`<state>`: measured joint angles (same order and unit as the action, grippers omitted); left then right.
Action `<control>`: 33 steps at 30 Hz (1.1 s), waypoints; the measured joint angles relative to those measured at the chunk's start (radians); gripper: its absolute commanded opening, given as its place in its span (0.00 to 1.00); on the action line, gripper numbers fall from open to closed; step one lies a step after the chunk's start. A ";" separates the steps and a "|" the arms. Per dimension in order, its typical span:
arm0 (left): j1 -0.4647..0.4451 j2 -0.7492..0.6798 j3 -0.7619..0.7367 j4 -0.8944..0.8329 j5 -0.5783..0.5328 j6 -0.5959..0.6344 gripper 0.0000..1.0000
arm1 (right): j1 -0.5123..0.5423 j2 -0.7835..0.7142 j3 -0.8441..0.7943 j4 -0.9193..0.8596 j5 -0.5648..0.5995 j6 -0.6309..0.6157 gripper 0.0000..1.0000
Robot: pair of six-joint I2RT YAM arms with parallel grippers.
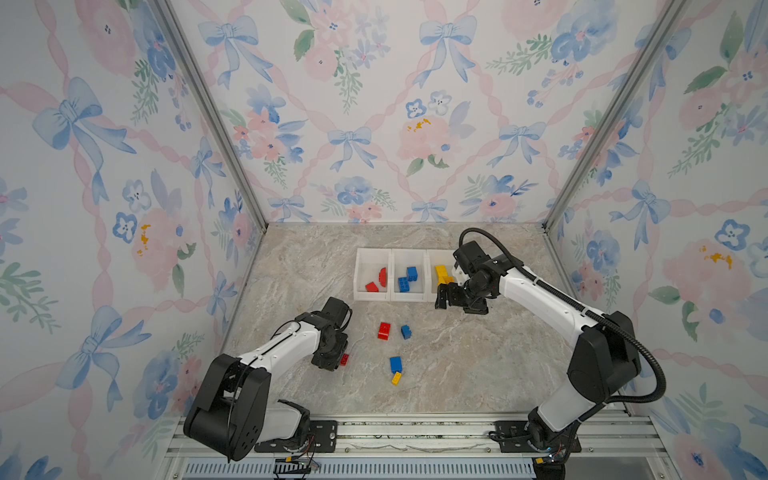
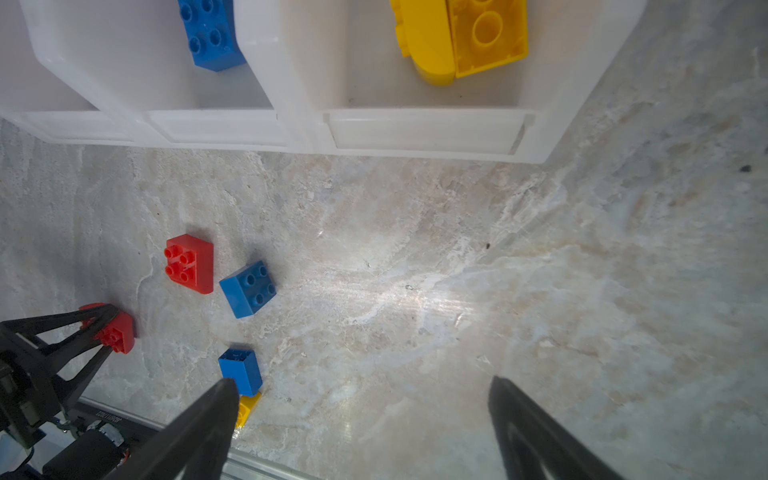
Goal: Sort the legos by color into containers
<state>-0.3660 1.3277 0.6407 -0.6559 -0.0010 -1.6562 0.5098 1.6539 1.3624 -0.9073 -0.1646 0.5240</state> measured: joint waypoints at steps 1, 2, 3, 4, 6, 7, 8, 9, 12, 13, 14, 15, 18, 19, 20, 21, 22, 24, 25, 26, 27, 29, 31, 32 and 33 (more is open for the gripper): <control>0.000 0.000 0.001 0.000 0.000 0.006 0.33 | 0.002 -0.004 -0.005 0.004 0.000 0.001 0.97; 0.000 0.000 0.002 0.000 0.000 0.013 0.32 | 0.003 -0.010 -0.011 0.004 0.000 0.005 0.97; 0.000 0.000 0.004 0.001 -0.001 0.022 0.30 | 0.005 -0.017 -0.017 0.005 0.000 0.008 0.97; 0.000 0.001 0.005 0.002 -0.002 0.031 0.30 | 0.005 -0.024 -0.022 0.006 0.000 0.011 0.97; -0.001 0.006 0.013 0.010 -0.006 0.050 0.29 | 0.006 -0.037 -0.030 0.006 0.004 0.016 0.97; -0.001 0.010 0.023 0.008 -0.009 0.060 0.29 | 0.006 -0.042 -0.032 0.006 0.004 0.018 0.97; -0.002 0.011 0.037 0.010 -0.013 0.070 0.28 | 0.008 -0.047 -0.036 0.008 0.008 0.019 0.97; -0.005 0.011 0.052 0.014 -0.018 0.082 0.27 | 0.009 -0.051 -0.040 0.008 0.008 0.023 0.97; -0.020 0.011 0.095 0.027 -0.032 0.109 0.25 | 0.011 -0.056 -0.044 0.009 0.013 0.030 0.97; -0.025 0.011 0.108 0.031 -0.038 0.120 0.24 | 0.011 -0.058 -0.046 0.011 0.015 0.031 0.97; -0.029 0.010 0.121 0.033 -0.043 0.132 0.23 | 0.011 -0.061 -0.048 0.010 0.016 0.034 0.97; -0.034 0.010 0.132 0.034 -0.048 0.143 0.22 | 0.011 -0.063 -0.051 0.010 0.019 0.035 0.97; -0.035 0.002 0.156 0.031 -0.067 0.180 0.21 | 0.011 -0.070 -0.054 0.010 0.023 0.038 0.98; -0.036 0.000 0.166 0.029 -0.075 0.192 0.21 | 0.011 -0.073 -0.055 0.010 0.023 0.038 0.97; -0.036 -0.003 0.179 0.026 -0.086 0.208 0.21 | 0.011 -0.077 -0.056 0.010 0.023 0.038 0.97; -0.038 -0.005 0.196 0.021 -0.098 0.224 0.21 | 0.011 -0.082 -0.056 0.010 0.025 0.039 0.97; -0.038 -0.005 0.211 0.018 -0.108 0.238 0.21 | 0.011 -0.087 -0.057 0.010 0.026 0.039 0.97; -0.040 -0.005 0.252 0.010 -0.135 0.274 0.21 | 0.011 -0.097 -0.061 0.010 0.030 0.042 0.98; -0.040 -0.005 0.271 0.005 -0.146 0.291 0.21 | 0.011 -0.101 -0.061 0.010 0.030 0.044 0.98; -0.040 -0.005 0.293 0.003 -0.159 0.312 0.21 | 0.011 -0.105 -0.061 0.010 0.031 0.045 0.98; -0.040 -0.005 0.316 0.001 -0.171 0.331 0.21 | 0.011 -0.108 -0.062 0.010 0.032 0.045 0.98; -0.040 0.003 0.365 -0.004 -0.192 0.370 0.21 | 0.011 -0.111 -0.062 0.010 0.034 0.045 0.98; -0.040 0.022 0.415 -0.005 -0.208 0.406 0.21 | 0.011 -0.111 -0.062 0.010 0.037 0.045 0.98; -0.040 0.040 0.446 -0.003 -0.217 0.428 0.21 | 0.011 -0.111 -0.062 0.010 0.038 0.045 0.98; -0.040 0.059 0.472 -0.004 -0.224 0.448 0.21 | 0.011 -0.112 -0.063 0.010 0.038 0.045 0.98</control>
<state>-0.4065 1.3865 1.1126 -0.6598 -0.2245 -1.2079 0.5209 1.5417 1.2991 -0.8974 -0.1265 0.5694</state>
